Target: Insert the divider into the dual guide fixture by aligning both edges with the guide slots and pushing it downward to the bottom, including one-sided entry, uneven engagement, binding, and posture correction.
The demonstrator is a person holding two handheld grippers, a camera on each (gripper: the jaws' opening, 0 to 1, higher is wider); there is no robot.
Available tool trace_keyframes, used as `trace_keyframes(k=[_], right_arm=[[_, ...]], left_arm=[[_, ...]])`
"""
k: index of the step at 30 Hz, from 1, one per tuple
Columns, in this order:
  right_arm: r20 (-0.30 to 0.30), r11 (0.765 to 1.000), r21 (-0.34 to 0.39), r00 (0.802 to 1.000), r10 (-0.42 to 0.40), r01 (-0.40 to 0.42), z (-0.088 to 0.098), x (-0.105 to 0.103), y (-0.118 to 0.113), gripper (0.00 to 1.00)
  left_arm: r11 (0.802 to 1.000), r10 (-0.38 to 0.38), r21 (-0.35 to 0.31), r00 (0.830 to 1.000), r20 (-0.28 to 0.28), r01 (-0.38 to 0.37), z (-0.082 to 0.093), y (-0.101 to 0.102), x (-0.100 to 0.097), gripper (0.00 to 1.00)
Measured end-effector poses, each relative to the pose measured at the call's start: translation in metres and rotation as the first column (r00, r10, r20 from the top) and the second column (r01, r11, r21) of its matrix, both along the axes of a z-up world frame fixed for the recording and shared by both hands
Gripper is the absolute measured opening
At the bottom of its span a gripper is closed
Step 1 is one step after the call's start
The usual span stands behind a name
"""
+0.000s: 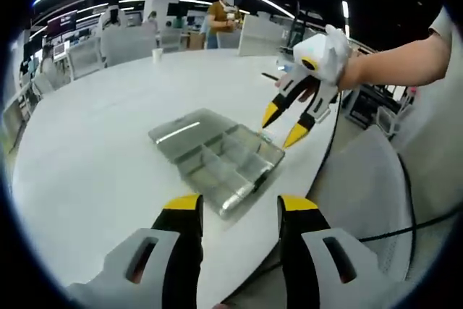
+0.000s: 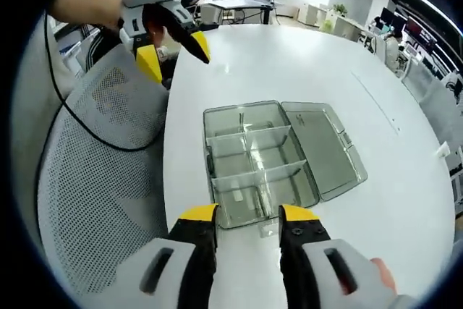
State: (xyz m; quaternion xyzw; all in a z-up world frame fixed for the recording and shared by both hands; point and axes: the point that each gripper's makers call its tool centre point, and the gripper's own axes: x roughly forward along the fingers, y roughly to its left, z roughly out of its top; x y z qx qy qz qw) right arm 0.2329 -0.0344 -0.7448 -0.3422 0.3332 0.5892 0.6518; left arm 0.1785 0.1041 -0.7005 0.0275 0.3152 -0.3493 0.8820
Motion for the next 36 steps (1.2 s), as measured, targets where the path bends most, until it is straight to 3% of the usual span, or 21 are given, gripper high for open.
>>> trace_keyframes(k=[14, 22, 36], right_arm=[[-0.012, 0.990, 0.107, 0.995, -0.097, 0.097, 0.012, -0.022, 0.001, 0.37], [-0.051, 0.969, 0.179, 0.985, -0.164, 0.171, 0.019, -0.035, -0.003, 0.39], [-0.078, 0.955, 0.198, 0.975, -0.209, 0.221, 0.015, -0.051, -0.012, 0.42]], left_arm=[[0.998, -0.044, 0.034, 0.999, -0.006, 0.045, -0.010, 0.023, -0.011, 0.40], [0.994, -0.078, 0.077, 0.997, -0.005, 0.078, -0.014, 0.034, -0.010, 0.39], [0.986, -0.074, 0.147, 0.997, -0.013, 0.075, -0.028, 0.071, -0.002, 0.39]])
